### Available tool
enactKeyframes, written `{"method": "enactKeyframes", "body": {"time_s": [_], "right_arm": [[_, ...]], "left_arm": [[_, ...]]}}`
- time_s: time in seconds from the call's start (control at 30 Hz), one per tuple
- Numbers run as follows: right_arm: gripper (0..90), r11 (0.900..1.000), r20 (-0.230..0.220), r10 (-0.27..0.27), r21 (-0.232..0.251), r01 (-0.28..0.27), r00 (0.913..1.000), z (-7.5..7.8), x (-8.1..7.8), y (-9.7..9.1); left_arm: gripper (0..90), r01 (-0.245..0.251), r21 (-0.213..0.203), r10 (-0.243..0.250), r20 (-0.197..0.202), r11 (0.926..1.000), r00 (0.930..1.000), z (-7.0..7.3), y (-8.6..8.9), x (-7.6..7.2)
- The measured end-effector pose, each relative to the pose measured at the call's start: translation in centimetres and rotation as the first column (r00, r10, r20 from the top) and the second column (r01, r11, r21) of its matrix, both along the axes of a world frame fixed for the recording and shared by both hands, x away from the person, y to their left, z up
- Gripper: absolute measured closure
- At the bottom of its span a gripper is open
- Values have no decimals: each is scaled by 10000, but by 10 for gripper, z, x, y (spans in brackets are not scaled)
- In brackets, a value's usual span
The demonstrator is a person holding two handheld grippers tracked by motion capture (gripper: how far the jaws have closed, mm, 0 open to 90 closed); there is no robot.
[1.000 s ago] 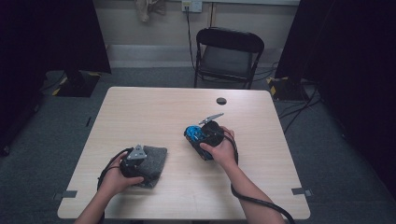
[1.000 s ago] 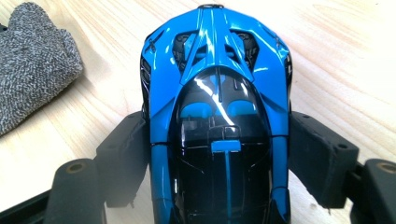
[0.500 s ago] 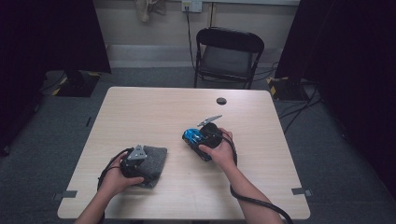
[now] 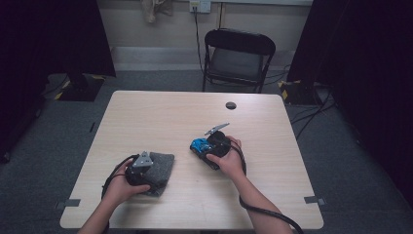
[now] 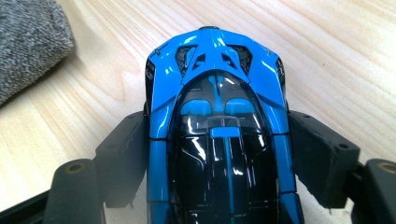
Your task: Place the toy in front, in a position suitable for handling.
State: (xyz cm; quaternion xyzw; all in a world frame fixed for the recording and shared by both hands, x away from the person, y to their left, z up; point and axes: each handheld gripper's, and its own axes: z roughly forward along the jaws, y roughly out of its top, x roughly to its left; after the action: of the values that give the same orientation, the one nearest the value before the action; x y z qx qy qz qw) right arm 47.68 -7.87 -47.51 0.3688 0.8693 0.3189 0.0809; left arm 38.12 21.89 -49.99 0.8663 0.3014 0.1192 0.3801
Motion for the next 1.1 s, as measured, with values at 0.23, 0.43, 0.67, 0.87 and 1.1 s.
{"method": "enactKeyframes", "body": {"time_s": [0.23, 0.43, 0.67, 0.87, 1.1], "right_arm": [[257, 9995, 168, 156, -288, -151, 9997, -5, -3, 3], [257, 9988, 316, 265, -418, -252, 9992, -6, -4, 3], [256, 9984, 717, 295, -494, -260, 9970, -9, -9, 4], [251, 9982, 778, 347, -508, -308, 9964, -9, -10, 3], [243, 9996, 674, 245, 132, -255, 9974, -2, -10, -4]], "left_arm": [[27, -20, -18, 20, 2, 10000, 10000, 0, 0, 0], [27, -11, 15, 11, 44, 10000, 10000, 0, 0, 0], [27, -1, 8, 1, 43, 10000, 10000, 0, 0, 0], [27, -11, -2, 11, 17, 10000, 10000, 0, 0, 0], [27, -14, -37, 14, 6, 10000, 10000, 0, 0, 0]]}}
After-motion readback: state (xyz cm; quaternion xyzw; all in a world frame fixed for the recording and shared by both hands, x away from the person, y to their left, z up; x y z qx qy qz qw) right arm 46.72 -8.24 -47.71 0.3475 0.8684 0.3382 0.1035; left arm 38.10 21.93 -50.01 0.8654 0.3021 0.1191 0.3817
